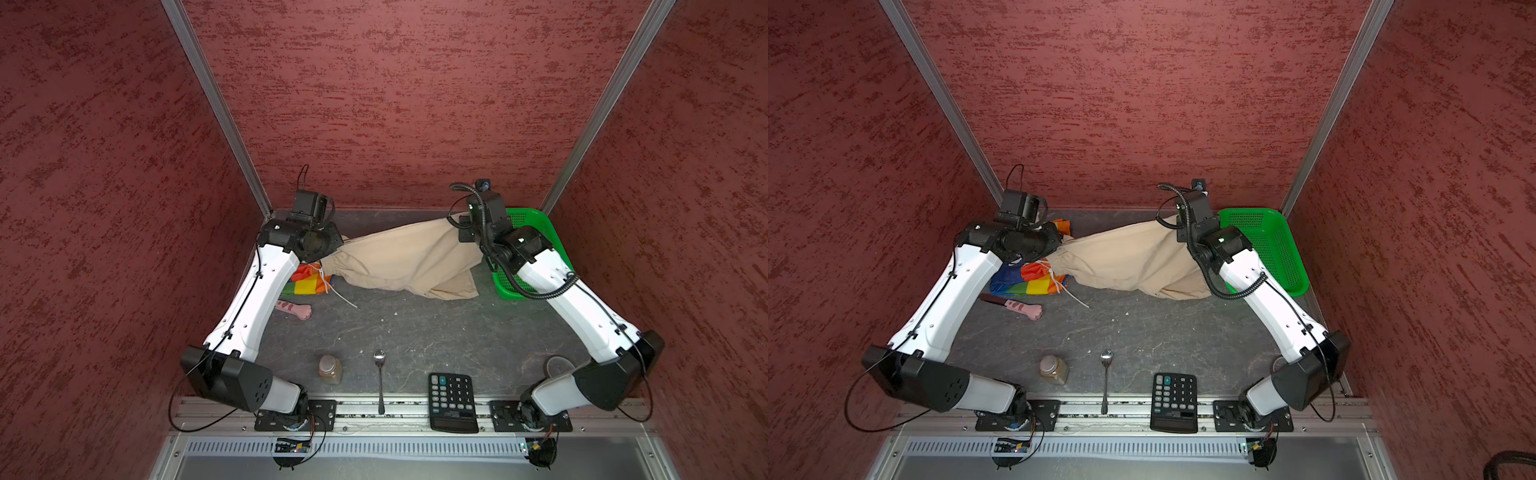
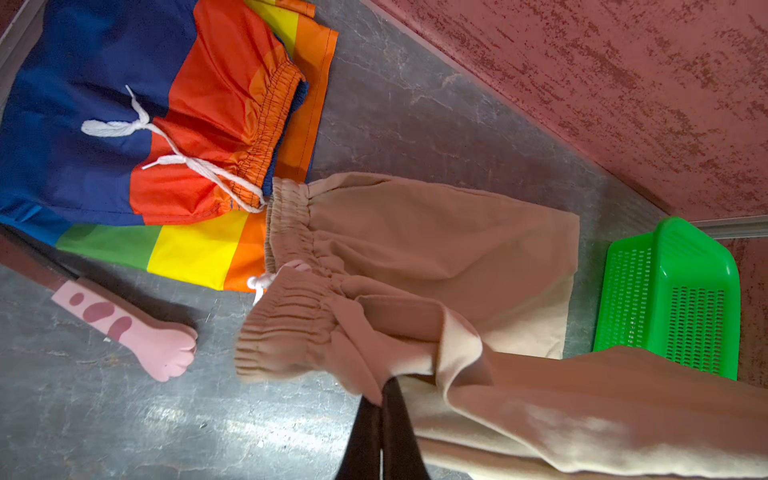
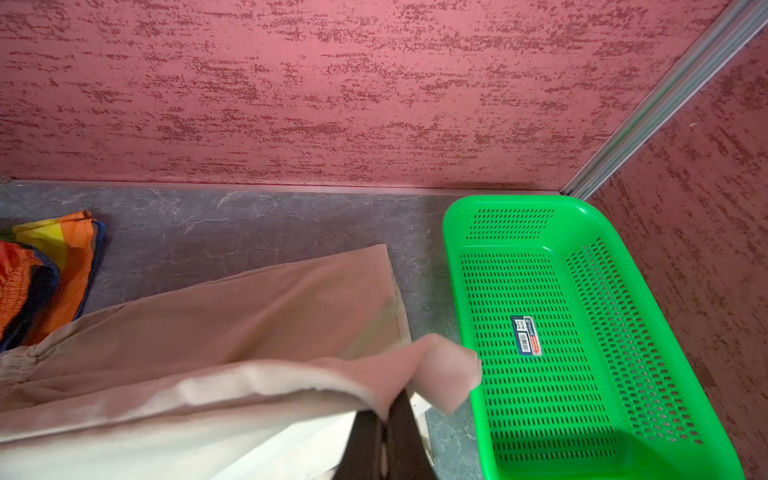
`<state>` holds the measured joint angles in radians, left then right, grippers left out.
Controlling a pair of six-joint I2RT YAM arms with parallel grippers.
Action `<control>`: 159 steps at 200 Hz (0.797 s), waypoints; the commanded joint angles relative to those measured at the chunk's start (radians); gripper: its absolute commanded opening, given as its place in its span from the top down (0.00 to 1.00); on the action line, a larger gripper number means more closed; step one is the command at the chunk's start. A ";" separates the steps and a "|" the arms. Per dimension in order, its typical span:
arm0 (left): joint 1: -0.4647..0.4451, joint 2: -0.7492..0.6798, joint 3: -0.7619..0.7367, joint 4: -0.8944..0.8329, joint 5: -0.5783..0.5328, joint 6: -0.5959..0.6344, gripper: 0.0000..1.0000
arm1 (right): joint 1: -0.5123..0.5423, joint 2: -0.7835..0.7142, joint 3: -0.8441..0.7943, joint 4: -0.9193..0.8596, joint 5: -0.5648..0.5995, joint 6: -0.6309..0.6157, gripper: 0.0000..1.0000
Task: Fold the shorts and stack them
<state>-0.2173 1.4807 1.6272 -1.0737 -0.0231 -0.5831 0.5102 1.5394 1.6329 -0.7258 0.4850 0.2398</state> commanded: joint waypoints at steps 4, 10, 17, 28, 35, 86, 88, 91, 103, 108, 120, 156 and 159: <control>0.018 0.038 0.044 0.014 0.004 0.016 1.00 | -0.027 0.037 0.025 0.027 -0.005 -0.030 1.00; 0.018 0.045 0.049 0.013 0.007 0.016 1.00 | -0.026 0.038 0.025 0.025 -0.006 -0.027 1.00; 0.018 0.048 0.053 0.008 0.008 0.017 1.00 | -0.027 0.035 0.024 0.024 -0.006 -0.023 1.00; 0.018 0.049 0.054 0.001 0.007 0.021 1.00 | -0.027 0.021 0.020 0.018 -0.009 -0.015 1.00; 0.018 0.042 0.052 -0.002 0.006 0.023 1.00 | -0.028 0.009 0.019 0.011 -0.011 -0.008 1.00; 0.018 -0.070 -0.030 -0.012 -0.004 0.017 1.00 | -0.027 -0.161 -0.052 -0.069 -0.083 0.101 1.00; 0.018 -0.076 -0.034 -0.012 -0.003 0.016 1.00 | -0.027 -0.168 -0.057 -0.072 -0.088 0.106 1.00; 0.019 -0.083 -0.040 -0.012 -0.003 0.016 1.00 | -0.026 -0.180 -0.065 -0.077 -0.097 0.115 1.00; 0.018 -0.113 -0.068 -0.017 0.000 0.009 1.00 | -0.026 -0.219 -0.105 -0.087 -0.135 0.151 1.00; 0.018 -0.126 -0.077 -0.018 0.003 0.007 1.00 | -0.027 -0.233 -0.122 -0.089 -0.153 0.166 1.00; 0.017 -0.154 -0.105 -0.020 0.012 -0.002 1.00 | -0.026 -0.265 -0.161 -0.092 -0.201 0.197 1.00; 0.009 -0.222 -0.156 -0.041 0.028 -0.018 1.00 | -0.022 -0.348 -0.245 -0.092 -0.350 0.268 1.00; 0.009 -0.227 -0.159 -0.043 0.026 -0.020 1.00 | -0.022 -0.354 -0.250 -0.092 -0.356 0.272 1.00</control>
<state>-0.2150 1.2903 1.4933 -1.0847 0.0444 -0.5907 0.4999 1.2350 1.4155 -0.7921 0.2085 0.4248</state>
